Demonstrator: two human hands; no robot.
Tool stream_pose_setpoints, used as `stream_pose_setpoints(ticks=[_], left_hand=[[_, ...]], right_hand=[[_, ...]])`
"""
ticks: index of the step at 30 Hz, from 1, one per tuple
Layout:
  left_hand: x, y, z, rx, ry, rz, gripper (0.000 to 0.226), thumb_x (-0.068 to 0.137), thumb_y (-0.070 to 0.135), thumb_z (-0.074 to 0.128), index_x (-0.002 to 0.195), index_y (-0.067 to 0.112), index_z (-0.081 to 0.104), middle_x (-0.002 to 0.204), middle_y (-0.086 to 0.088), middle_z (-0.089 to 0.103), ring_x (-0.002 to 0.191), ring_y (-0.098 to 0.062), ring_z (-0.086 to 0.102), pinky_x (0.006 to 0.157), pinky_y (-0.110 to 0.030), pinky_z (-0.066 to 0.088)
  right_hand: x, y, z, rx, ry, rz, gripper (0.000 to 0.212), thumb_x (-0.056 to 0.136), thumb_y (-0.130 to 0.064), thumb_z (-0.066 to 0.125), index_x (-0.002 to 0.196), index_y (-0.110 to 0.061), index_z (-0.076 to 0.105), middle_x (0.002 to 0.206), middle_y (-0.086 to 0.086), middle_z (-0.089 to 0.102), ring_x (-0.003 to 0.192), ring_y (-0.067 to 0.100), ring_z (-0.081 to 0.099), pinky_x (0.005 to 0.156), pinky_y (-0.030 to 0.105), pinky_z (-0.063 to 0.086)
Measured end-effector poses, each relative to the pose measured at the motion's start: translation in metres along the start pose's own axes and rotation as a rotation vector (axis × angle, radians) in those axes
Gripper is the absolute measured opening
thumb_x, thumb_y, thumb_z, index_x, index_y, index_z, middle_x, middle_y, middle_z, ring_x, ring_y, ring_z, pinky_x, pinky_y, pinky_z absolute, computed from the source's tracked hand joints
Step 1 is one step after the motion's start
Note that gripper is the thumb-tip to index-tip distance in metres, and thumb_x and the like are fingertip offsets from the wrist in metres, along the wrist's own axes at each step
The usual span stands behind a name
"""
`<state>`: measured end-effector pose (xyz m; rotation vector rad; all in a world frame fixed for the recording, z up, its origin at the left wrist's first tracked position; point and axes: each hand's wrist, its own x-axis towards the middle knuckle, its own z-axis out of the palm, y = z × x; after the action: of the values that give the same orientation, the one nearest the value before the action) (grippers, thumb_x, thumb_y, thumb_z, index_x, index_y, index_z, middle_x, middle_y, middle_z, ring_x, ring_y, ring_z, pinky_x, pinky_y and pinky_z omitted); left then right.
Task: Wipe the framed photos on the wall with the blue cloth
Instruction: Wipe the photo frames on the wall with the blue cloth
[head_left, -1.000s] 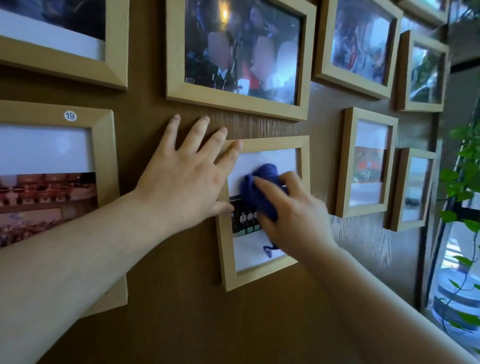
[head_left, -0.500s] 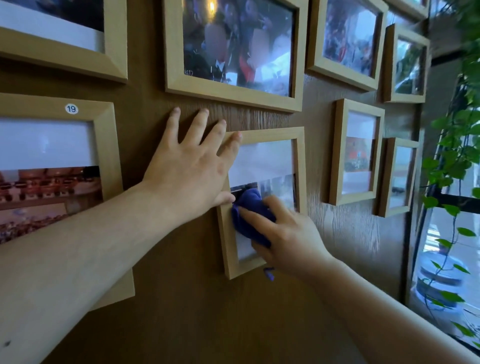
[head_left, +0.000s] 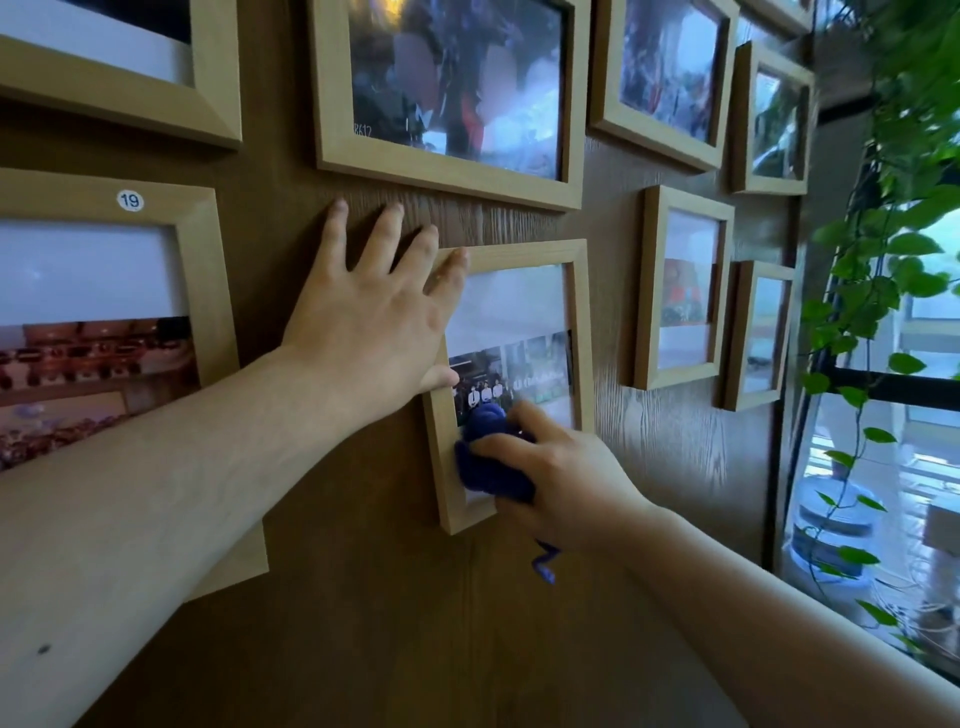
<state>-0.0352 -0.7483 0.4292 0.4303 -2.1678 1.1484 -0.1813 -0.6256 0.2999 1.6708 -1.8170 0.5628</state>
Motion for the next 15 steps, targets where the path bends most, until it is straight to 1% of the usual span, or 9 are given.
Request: stream_pose_setpoints(ticks=[3, 5, 7, 11, 15], left_hand=[[0.0, 0.001, -0.001, -0.01, -0.011, -0.01, 0.104, 0.073, 0.077, 0.043, 0.15, 0.02, 0.003, 0.159, -0.013, 0.015, 0.146, -0.039, 0.005, 0.114, -0.066, 0.009], [0.001, 0.002, -0.001, -0.011, -0.019, -0.015, 0.104, 0.074, 0.077, 0.044, 0.15, 0.021, 0.002, 0.159, -0.013, 0.014, 0.146, -0.038, 0.005, 0.114, -0.066, 0.009], [0.001, 0.002, -0.002, -0.021, -0.028, -0.02, 0.103, 0.074, 0.076, 0.044, 0.15, 0.021, 0.002, 0.16, -0.012, 0.014, 0.146, -0.038, 0.004, 0.114, -0.066, 0.008], [0.002, 0.003, -0.003, -0.03, -0.042, -0.029, 0.103, 0.074, 0.075, 0.045, 0.15, 0.022, 0.001, 0.16, -0.012, 0.012, 0.146, -0.038, 0.002, 0.114, -0.066, 0.007], [0.003, 0.004, -0.003, -0.038, -0.052, -0.035, 0.102, 0.075, 0.074, 0.047, 0.15, 0.022, 0.001, 0.16, -0.012, 0.012, 0.146, -0.038, 0.001, 0.114, -0.066, 0.006]], right_hand=[[-0.004, -0.004, 0.0, 0.126, -0.063, 0.085, 0.047, 0.076, -0.039, 0.057, 0.122, -0.03, 0.052, 0.107, -0.001, 0.049, 0.077, 0.018, 0.052, 0.062, 0.032, 0.047], [-0.01, -0.003, 0.002, 0.081, -0.132, 0.092, 0.046, 0.077, -0.04, 0.056, 0.122, -0.034, 0.052, 0.103, -0.004, 0.049, 0.075, 0.018, 0.052, 0.062, 0.032, 0.046], [-0.015, 0.001, 0.002, 0.027, -0.158, 0.124, 0.045, 0.077, -0.044, 0.055, 0.121, -0.037, 0.052, 0.102, -0.006, 0.049, 0.073, 0.017, 0.053, 0.061, 0.032, 0.045], [-0.02, 0.016, -0.002, -0.075, -0.152, 0.209, 0.043, 0.076, -0.05, 0.046, 0.118, -0.041, 0.051, 0.098, -0.008, 0.049, 0.072, 0.017, 0.055, 0.058, 0.03, 0.043], [-0.029, 0.036, -0.007, -0.186, -0.147, 0.319, 0.038, 0.081, -0.049, 0.048, 0.118, -0.04, 0.05, 0.103, -0.007, 0.049, 0.073, 0.017, 0.056, 0.061, 0.035, 0.05]])
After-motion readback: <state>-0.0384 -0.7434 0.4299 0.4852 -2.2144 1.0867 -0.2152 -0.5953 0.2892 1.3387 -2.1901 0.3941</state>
